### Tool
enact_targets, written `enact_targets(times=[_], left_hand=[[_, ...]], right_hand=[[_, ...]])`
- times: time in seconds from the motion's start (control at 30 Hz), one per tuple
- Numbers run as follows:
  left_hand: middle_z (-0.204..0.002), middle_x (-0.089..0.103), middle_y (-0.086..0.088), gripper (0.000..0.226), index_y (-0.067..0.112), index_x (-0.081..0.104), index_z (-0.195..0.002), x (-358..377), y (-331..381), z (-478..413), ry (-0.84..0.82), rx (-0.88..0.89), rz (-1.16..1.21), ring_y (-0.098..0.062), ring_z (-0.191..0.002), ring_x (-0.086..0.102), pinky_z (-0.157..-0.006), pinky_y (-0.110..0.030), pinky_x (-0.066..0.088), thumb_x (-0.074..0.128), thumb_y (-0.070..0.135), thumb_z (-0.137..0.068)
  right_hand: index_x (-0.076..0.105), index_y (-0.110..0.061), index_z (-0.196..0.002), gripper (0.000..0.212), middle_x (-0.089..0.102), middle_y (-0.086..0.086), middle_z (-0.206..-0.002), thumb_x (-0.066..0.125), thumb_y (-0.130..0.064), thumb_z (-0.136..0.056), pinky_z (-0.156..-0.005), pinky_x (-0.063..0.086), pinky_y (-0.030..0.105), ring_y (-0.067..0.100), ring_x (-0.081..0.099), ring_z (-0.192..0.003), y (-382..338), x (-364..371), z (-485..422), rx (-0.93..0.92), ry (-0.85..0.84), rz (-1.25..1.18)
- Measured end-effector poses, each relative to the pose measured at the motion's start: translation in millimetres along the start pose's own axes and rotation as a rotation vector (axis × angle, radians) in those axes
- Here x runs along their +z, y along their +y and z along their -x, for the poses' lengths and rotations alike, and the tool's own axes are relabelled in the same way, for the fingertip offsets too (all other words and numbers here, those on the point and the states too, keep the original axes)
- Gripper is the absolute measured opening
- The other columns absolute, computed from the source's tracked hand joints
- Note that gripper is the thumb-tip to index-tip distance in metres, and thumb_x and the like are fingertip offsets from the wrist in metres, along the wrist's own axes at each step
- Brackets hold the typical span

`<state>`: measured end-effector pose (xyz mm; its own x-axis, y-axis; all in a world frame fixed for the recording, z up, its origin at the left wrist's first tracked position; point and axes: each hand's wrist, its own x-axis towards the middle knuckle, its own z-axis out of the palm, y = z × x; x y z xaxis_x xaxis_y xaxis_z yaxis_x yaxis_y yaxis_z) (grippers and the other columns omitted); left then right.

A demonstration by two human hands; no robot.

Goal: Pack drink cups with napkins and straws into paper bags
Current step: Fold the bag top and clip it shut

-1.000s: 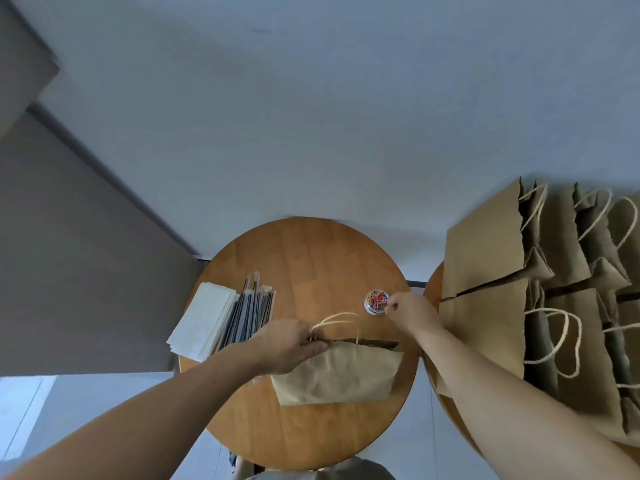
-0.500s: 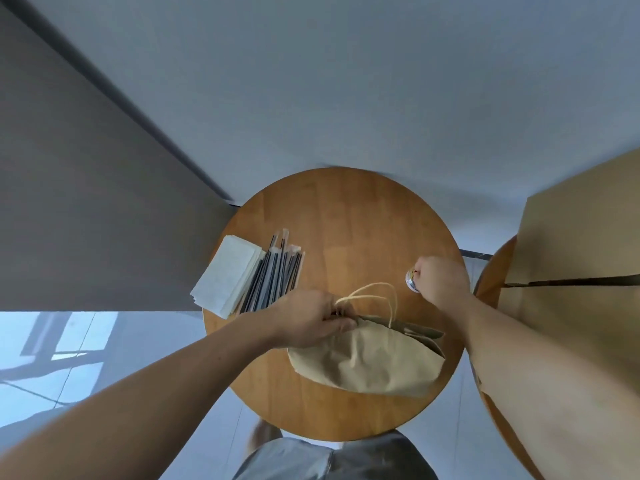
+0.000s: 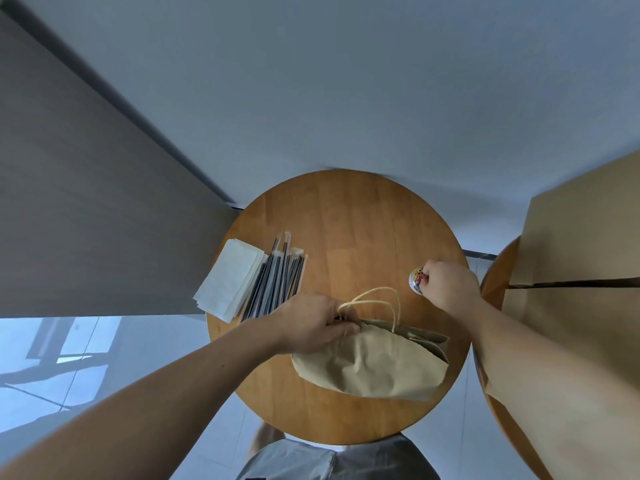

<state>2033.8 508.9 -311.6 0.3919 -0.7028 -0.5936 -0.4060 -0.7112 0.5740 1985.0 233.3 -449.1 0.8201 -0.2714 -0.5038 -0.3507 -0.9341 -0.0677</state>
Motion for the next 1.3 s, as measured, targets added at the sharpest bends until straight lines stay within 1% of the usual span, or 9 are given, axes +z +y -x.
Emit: enact_targets(times=[0.13, 0.33, 0.43, 0.53, 0.63, 0.73, 1.0, 1.17, 1.3], left_hand=[[-0.096, 0.073, 0.01, 0.023, 0.032, 0.071, -0.111, 1, 1, 0, 0.001, -0.007, 0.001, -0.011, -0.087, 0.064, -0.082, -0.035, 0.053, 0.052, 0.04, -0.1], [-0.089, 0.069, 0.014, 0.023, 0.031, 0.071, -0.11, 2, -1, 1, 0.017, 0.0, 0.012, -0.009, -0.081, 0.06, -0.08, -0.036, 0.053, 0.053, 0.039, -0.099], [-0.096, 0.072, 0.011, 0.023, 0.032, 0.071, -0.111, 3, -1, 2, 0.015, -0.014, 0.009, -0.01, -0.086, 0.063, -0.083, -0.035, 0.053, 0.052, 0.041, -0.099], [-0.092, 0.071, 0.013, 0.023, 0.031, 0.071, -0.11, 3, 0, 1, 0.017, -0.014, 0.015, -0.007, -0.082, 0.06, -0.081, -0.033, 0.053, 0.053, 0.04, -0.099], [-0.097, 0.072, 0.012, 0.023, 0.031, 0.071, -0.111, 2, 1, 2, 0.016, -0.022, 0.026, -0.009, -0.087, 0.063, -0.084, -0.033, 0.052, 0.053, 0.039, -0.099], [-0.101, 0.074, 0.009, 0.023, 0.03, 0.071, -0.112, 2, 1, 2, 0.012, -0.027, 0.029, -0.012, -0.093, 0.065, -0.087, -0.035, 0.052, 0.054, 0.039, -0.1], [-0.101, 0.073, 0.008, 0.023, 0.03, 0.071, -0.111, 2, 1, 2, 0.013, -0.029, 0.014, -0.013, -0.093, 0.064, -0.086, -0.036, 0.052, 0.053, 0.039, -0.1], [-0.096, 0.072, 0.008, 0.025, 0.03, 0.07, -0.113, 3, 4, 3, 0.022, -0.035, -0.017, -0.013, -0.09, 0.063, -0.084, -0.036, 0.052, 0.052, 0.04, -0.1], [-0.097, 0.073, 0.008, 0.025, 0.032, 0.07, -0.113, 7, 6, 6, 0.029, -0.047, -0.03, -0.013, -0.091, 0.064, -0.084, -0.035, 0.052, 0.05, 0.041, -0.1]], right_hand=[[0.062, -0.017, -0.12, 0.031, 0.064, 0.001, -0.104, 0.057, -0.033, -0.094, -0.075, 0.056, 0.03, 0.018, 0.062, -0.089, 0, 2, -1, -0.031, 0.003, 0.051], [0.065, -0.019, -0.114, 0.023, 0.062, 0.001, -0.103, 0.062, -0.021, -0.092, -0.077, 0.057, 0.032, 0.019, 0.062, -0.088, 1, -1, -4, -0.044, -0.001, 0.059], [0.067, -0.018, -0.11, 0.021, 0.063, 0.0, -0.097, 0.056, -0.027, -0.094, -0.075, 0.057, 0.033, 0.017, 0.061, -0.083, 2, -1, -4, -0.049, 0.021, 0.025], [0.068, -0.019, -0.099, 0.023, 0.058, -0.005, -0.084, 0.053, -0.035, -0.092, -0.07, 0.056, 0.031, 0.014, 0.058, -0.074, 1, 1, -4, -0.065, 0.049, 0.0], [0.068, -0.021, -0.099, 0.023, 0.062, -0.005, -0.092, 0.056, -0.038, -0.091, -0.07, 0.057, 0.032, 0.015, 0.06, -0.078, 1, 5, -5, -0.103, 0.059, 0.004], [0.069, -0.022, -0.099, 0.017, 0.06, -0.005, -0.089, 0.057, -0.032, -0.093, -0.07, 0.057, 0.032, 0.015, 0.059, -0.077, 3, 6, -7, -0.122, 0.064, -0.004], [0.069, -0.025, -0.101, 0.013, 0.062, -0.004, -0.096, 0.057, -0.025, -0.096, -0.077, 0.056, 0.031, 0.015, 0.059, -0.086, 4, 0, -3, -0.123, 0.047, -0.019], [0.065, -0.021, -0.099, 0.013, 0.066, 0.001, -0.096, 0.053, -0.025, -0.098, -0.075, 0.055, 0.033, 0.017, 0.06, -0.085, 8, -7, 2, -0.073, 0.042, -0.087], [0.062, -0.016, -0.103, 0.015, 0.067, 0.003, -0.094, 0.049, -0.022, -0.1, -0.077, 0.055, 0.038, 0.02, 0.061, -0.088, 12, -12, 8, -0.028, 0.084, -0.265]])
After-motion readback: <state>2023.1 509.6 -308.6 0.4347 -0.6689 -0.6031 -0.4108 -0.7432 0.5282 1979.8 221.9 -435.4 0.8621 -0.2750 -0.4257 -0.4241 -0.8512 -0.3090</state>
